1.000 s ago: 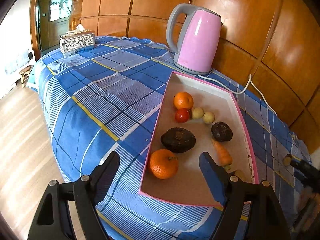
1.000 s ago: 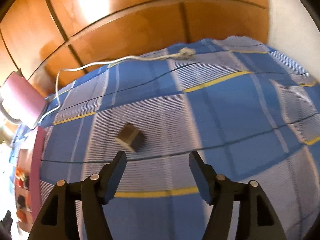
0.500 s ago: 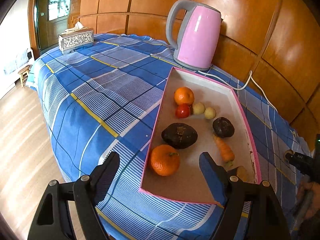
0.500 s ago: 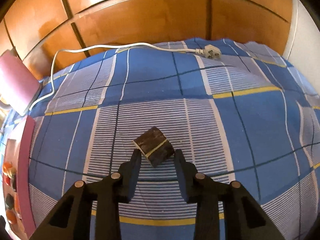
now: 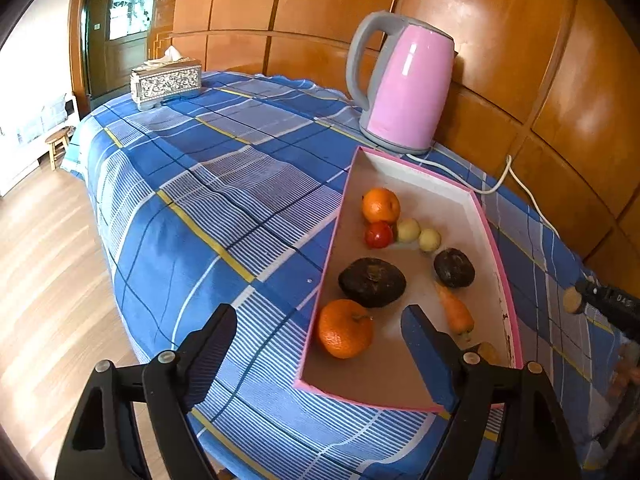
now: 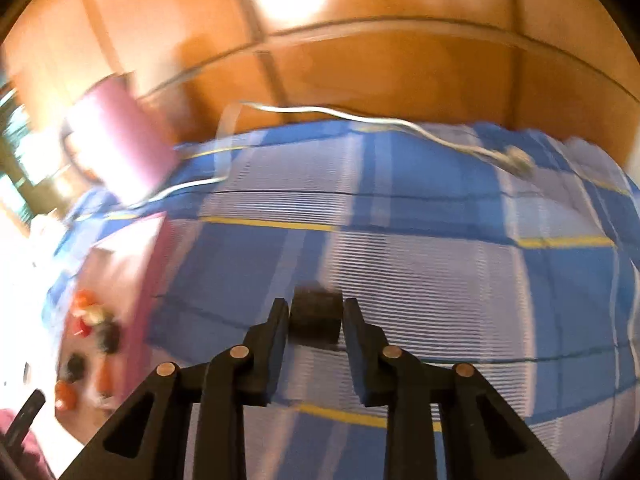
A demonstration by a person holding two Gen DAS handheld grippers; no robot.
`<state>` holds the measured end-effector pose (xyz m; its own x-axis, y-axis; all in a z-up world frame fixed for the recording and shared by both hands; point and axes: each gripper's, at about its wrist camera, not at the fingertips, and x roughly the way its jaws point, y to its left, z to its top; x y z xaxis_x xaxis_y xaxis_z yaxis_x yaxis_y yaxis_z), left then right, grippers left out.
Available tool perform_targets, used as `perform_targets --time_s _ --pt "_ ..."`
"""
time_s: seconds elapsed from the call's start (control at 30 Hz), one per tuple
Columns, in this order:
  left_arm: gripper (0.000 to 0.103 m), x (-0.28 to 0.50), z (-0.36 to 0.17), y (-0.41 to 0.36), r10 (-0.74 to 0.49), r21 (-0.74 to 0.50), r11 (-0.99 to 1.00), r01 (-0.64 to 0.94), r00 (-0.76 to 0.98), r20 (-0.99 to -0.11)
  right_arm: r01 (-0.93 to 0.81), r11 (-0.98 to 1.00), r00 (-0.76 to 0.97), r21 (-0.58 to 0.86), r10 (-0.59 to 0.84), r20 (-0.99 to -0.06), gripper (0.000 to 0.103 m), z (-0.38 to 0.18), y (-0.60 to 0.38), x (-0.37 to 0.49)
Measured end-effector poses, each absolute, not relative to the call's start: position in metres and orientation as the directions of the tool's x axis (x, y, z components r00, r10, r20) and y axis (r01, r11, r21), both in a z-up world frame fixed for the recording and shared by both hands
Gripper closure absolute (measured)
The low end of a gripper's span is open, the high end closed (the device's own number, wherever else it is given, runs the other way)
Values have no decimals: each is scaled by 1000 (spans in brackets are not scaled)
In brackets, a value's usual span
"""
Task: Organize fruits
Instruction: 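Close the right tool on the dark brown cube and lift it, then carry the dark brown cube into the tray and open the right tool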
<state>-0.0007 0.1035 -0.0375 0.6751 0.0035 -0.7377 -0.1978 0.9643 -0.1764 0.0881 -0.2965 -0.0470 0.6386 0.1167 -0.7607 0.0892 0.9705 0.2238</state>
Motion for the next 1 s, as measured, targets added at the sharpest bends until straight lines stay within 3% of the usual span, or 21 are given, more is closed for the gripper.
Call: perform_targets --time_s 0.3,1.0 --pt "18 -2 -37 107 1 -182 963 -200 676 -737 -193 951 619 242 309 -722 76 -21 -201 94" --pt "10 -4 -35 113 35 -165 959 -231 673 -739 -445 853 468 272 480 -742 76 -27 -73 98"
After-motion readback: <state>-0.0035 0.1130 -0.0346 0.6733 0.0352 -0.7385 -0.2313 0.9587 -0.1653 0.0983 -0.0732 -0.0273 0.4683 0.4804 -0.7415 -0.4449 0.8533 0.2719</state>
